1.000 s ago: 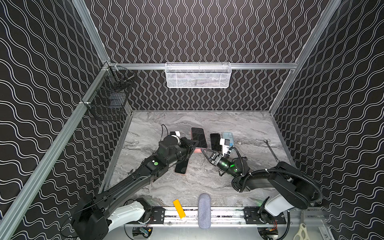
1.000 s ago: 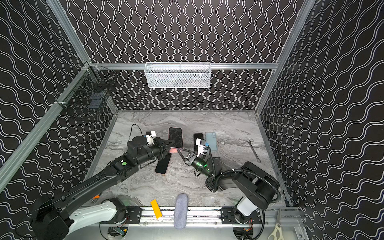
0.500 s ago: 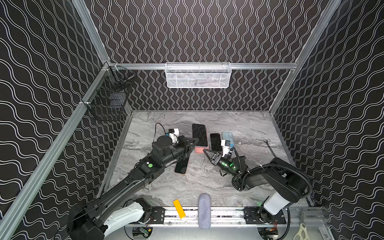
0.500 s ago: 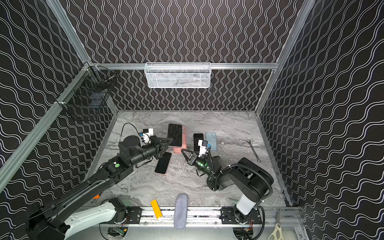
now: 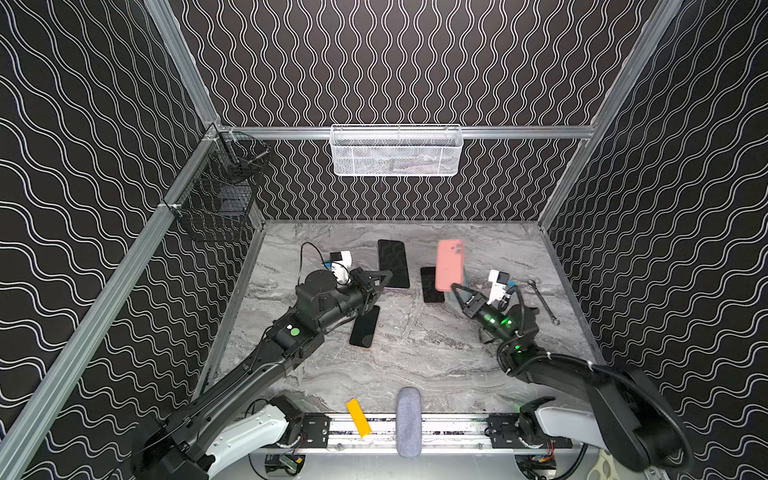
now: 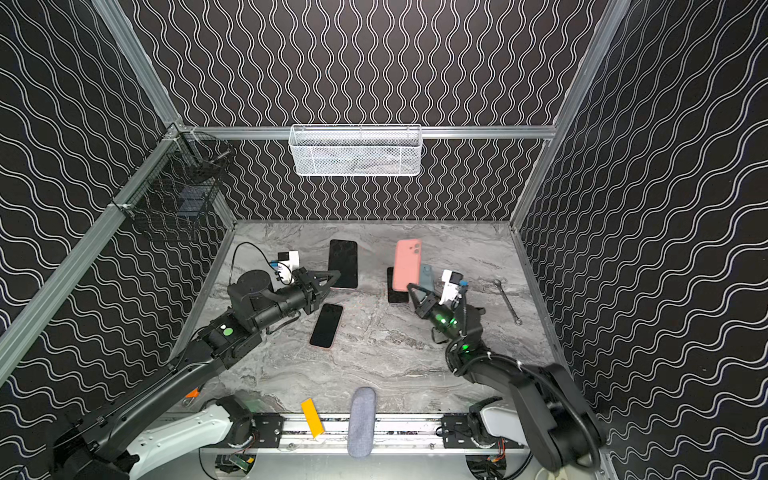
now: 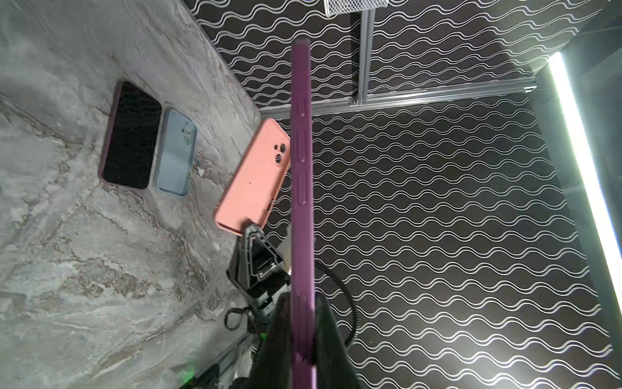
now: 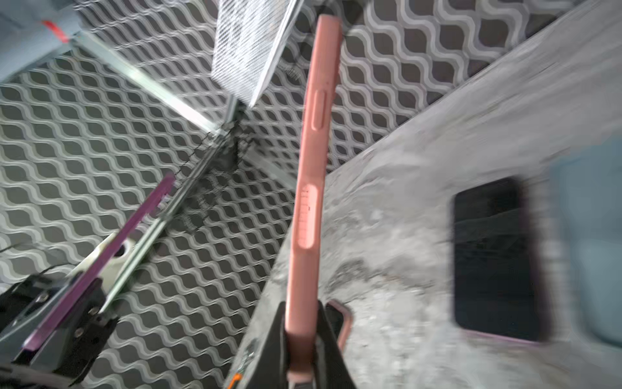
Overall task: Take the phone out of the phone case
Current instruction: 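Lay the pink case flat beside the mint case with the right gripper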
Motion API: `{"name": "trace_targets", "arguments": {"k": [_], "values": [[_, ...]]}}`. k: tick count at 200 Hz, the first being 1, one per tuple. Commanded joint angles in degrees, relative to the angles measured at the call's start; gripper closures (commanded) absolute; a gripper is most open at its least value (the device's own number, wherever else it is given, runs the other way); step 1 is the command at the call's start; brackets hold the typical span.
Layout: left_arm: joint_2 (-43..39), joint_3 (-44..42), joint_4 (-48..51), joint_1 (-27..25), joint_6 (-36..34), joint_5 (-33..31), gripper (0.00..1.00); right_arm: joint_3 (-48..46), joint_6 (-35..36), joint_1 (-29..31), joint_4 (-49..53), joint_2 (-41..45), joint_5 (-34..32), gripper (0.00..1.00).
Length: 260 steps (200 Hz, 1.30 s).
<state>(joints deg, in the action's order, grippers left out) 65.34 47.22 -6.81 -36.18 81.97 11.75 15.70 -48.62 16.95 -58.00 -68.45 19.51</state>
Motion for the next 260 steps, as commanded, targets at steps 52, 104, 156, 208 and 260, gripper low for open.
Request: {"name": "trace_targets", "arguments": {"k": [52, 104, 156, 208, 260], "values": [[3.47, 0.68, -3.65, 7.88, -8.74, 8.49, 1.00, 10.06, 18.12, -27.77, 38.50, -0.17, 23.85, 0.86], [4.01, -0.52, -3.65, 9.46, -9.82, 8.12, 1.00, 16.90, 25.15, -30.22, 42.57, -14.13, 22.66, 0.87], [4.53, -0.90, -3.65, 12.05, -11.78, 9.71, 1.00, 22.35, 27.53, -30.22, 45.72, -21.49, 19.59, 0.83], [4.18, -1.69, -3.65, 15.08, -14.91, 10.35, 1.00, 25.16, 27.66, -30.26, 48.15, -26.00, 15.81, 0.74], [5.47, -0.77, -3.65, 16.23, -16.67, 12.04, 1.00, 24.72, 27.94, -30.22, 49.32, -24.62, 9.28, 0.53]]}}
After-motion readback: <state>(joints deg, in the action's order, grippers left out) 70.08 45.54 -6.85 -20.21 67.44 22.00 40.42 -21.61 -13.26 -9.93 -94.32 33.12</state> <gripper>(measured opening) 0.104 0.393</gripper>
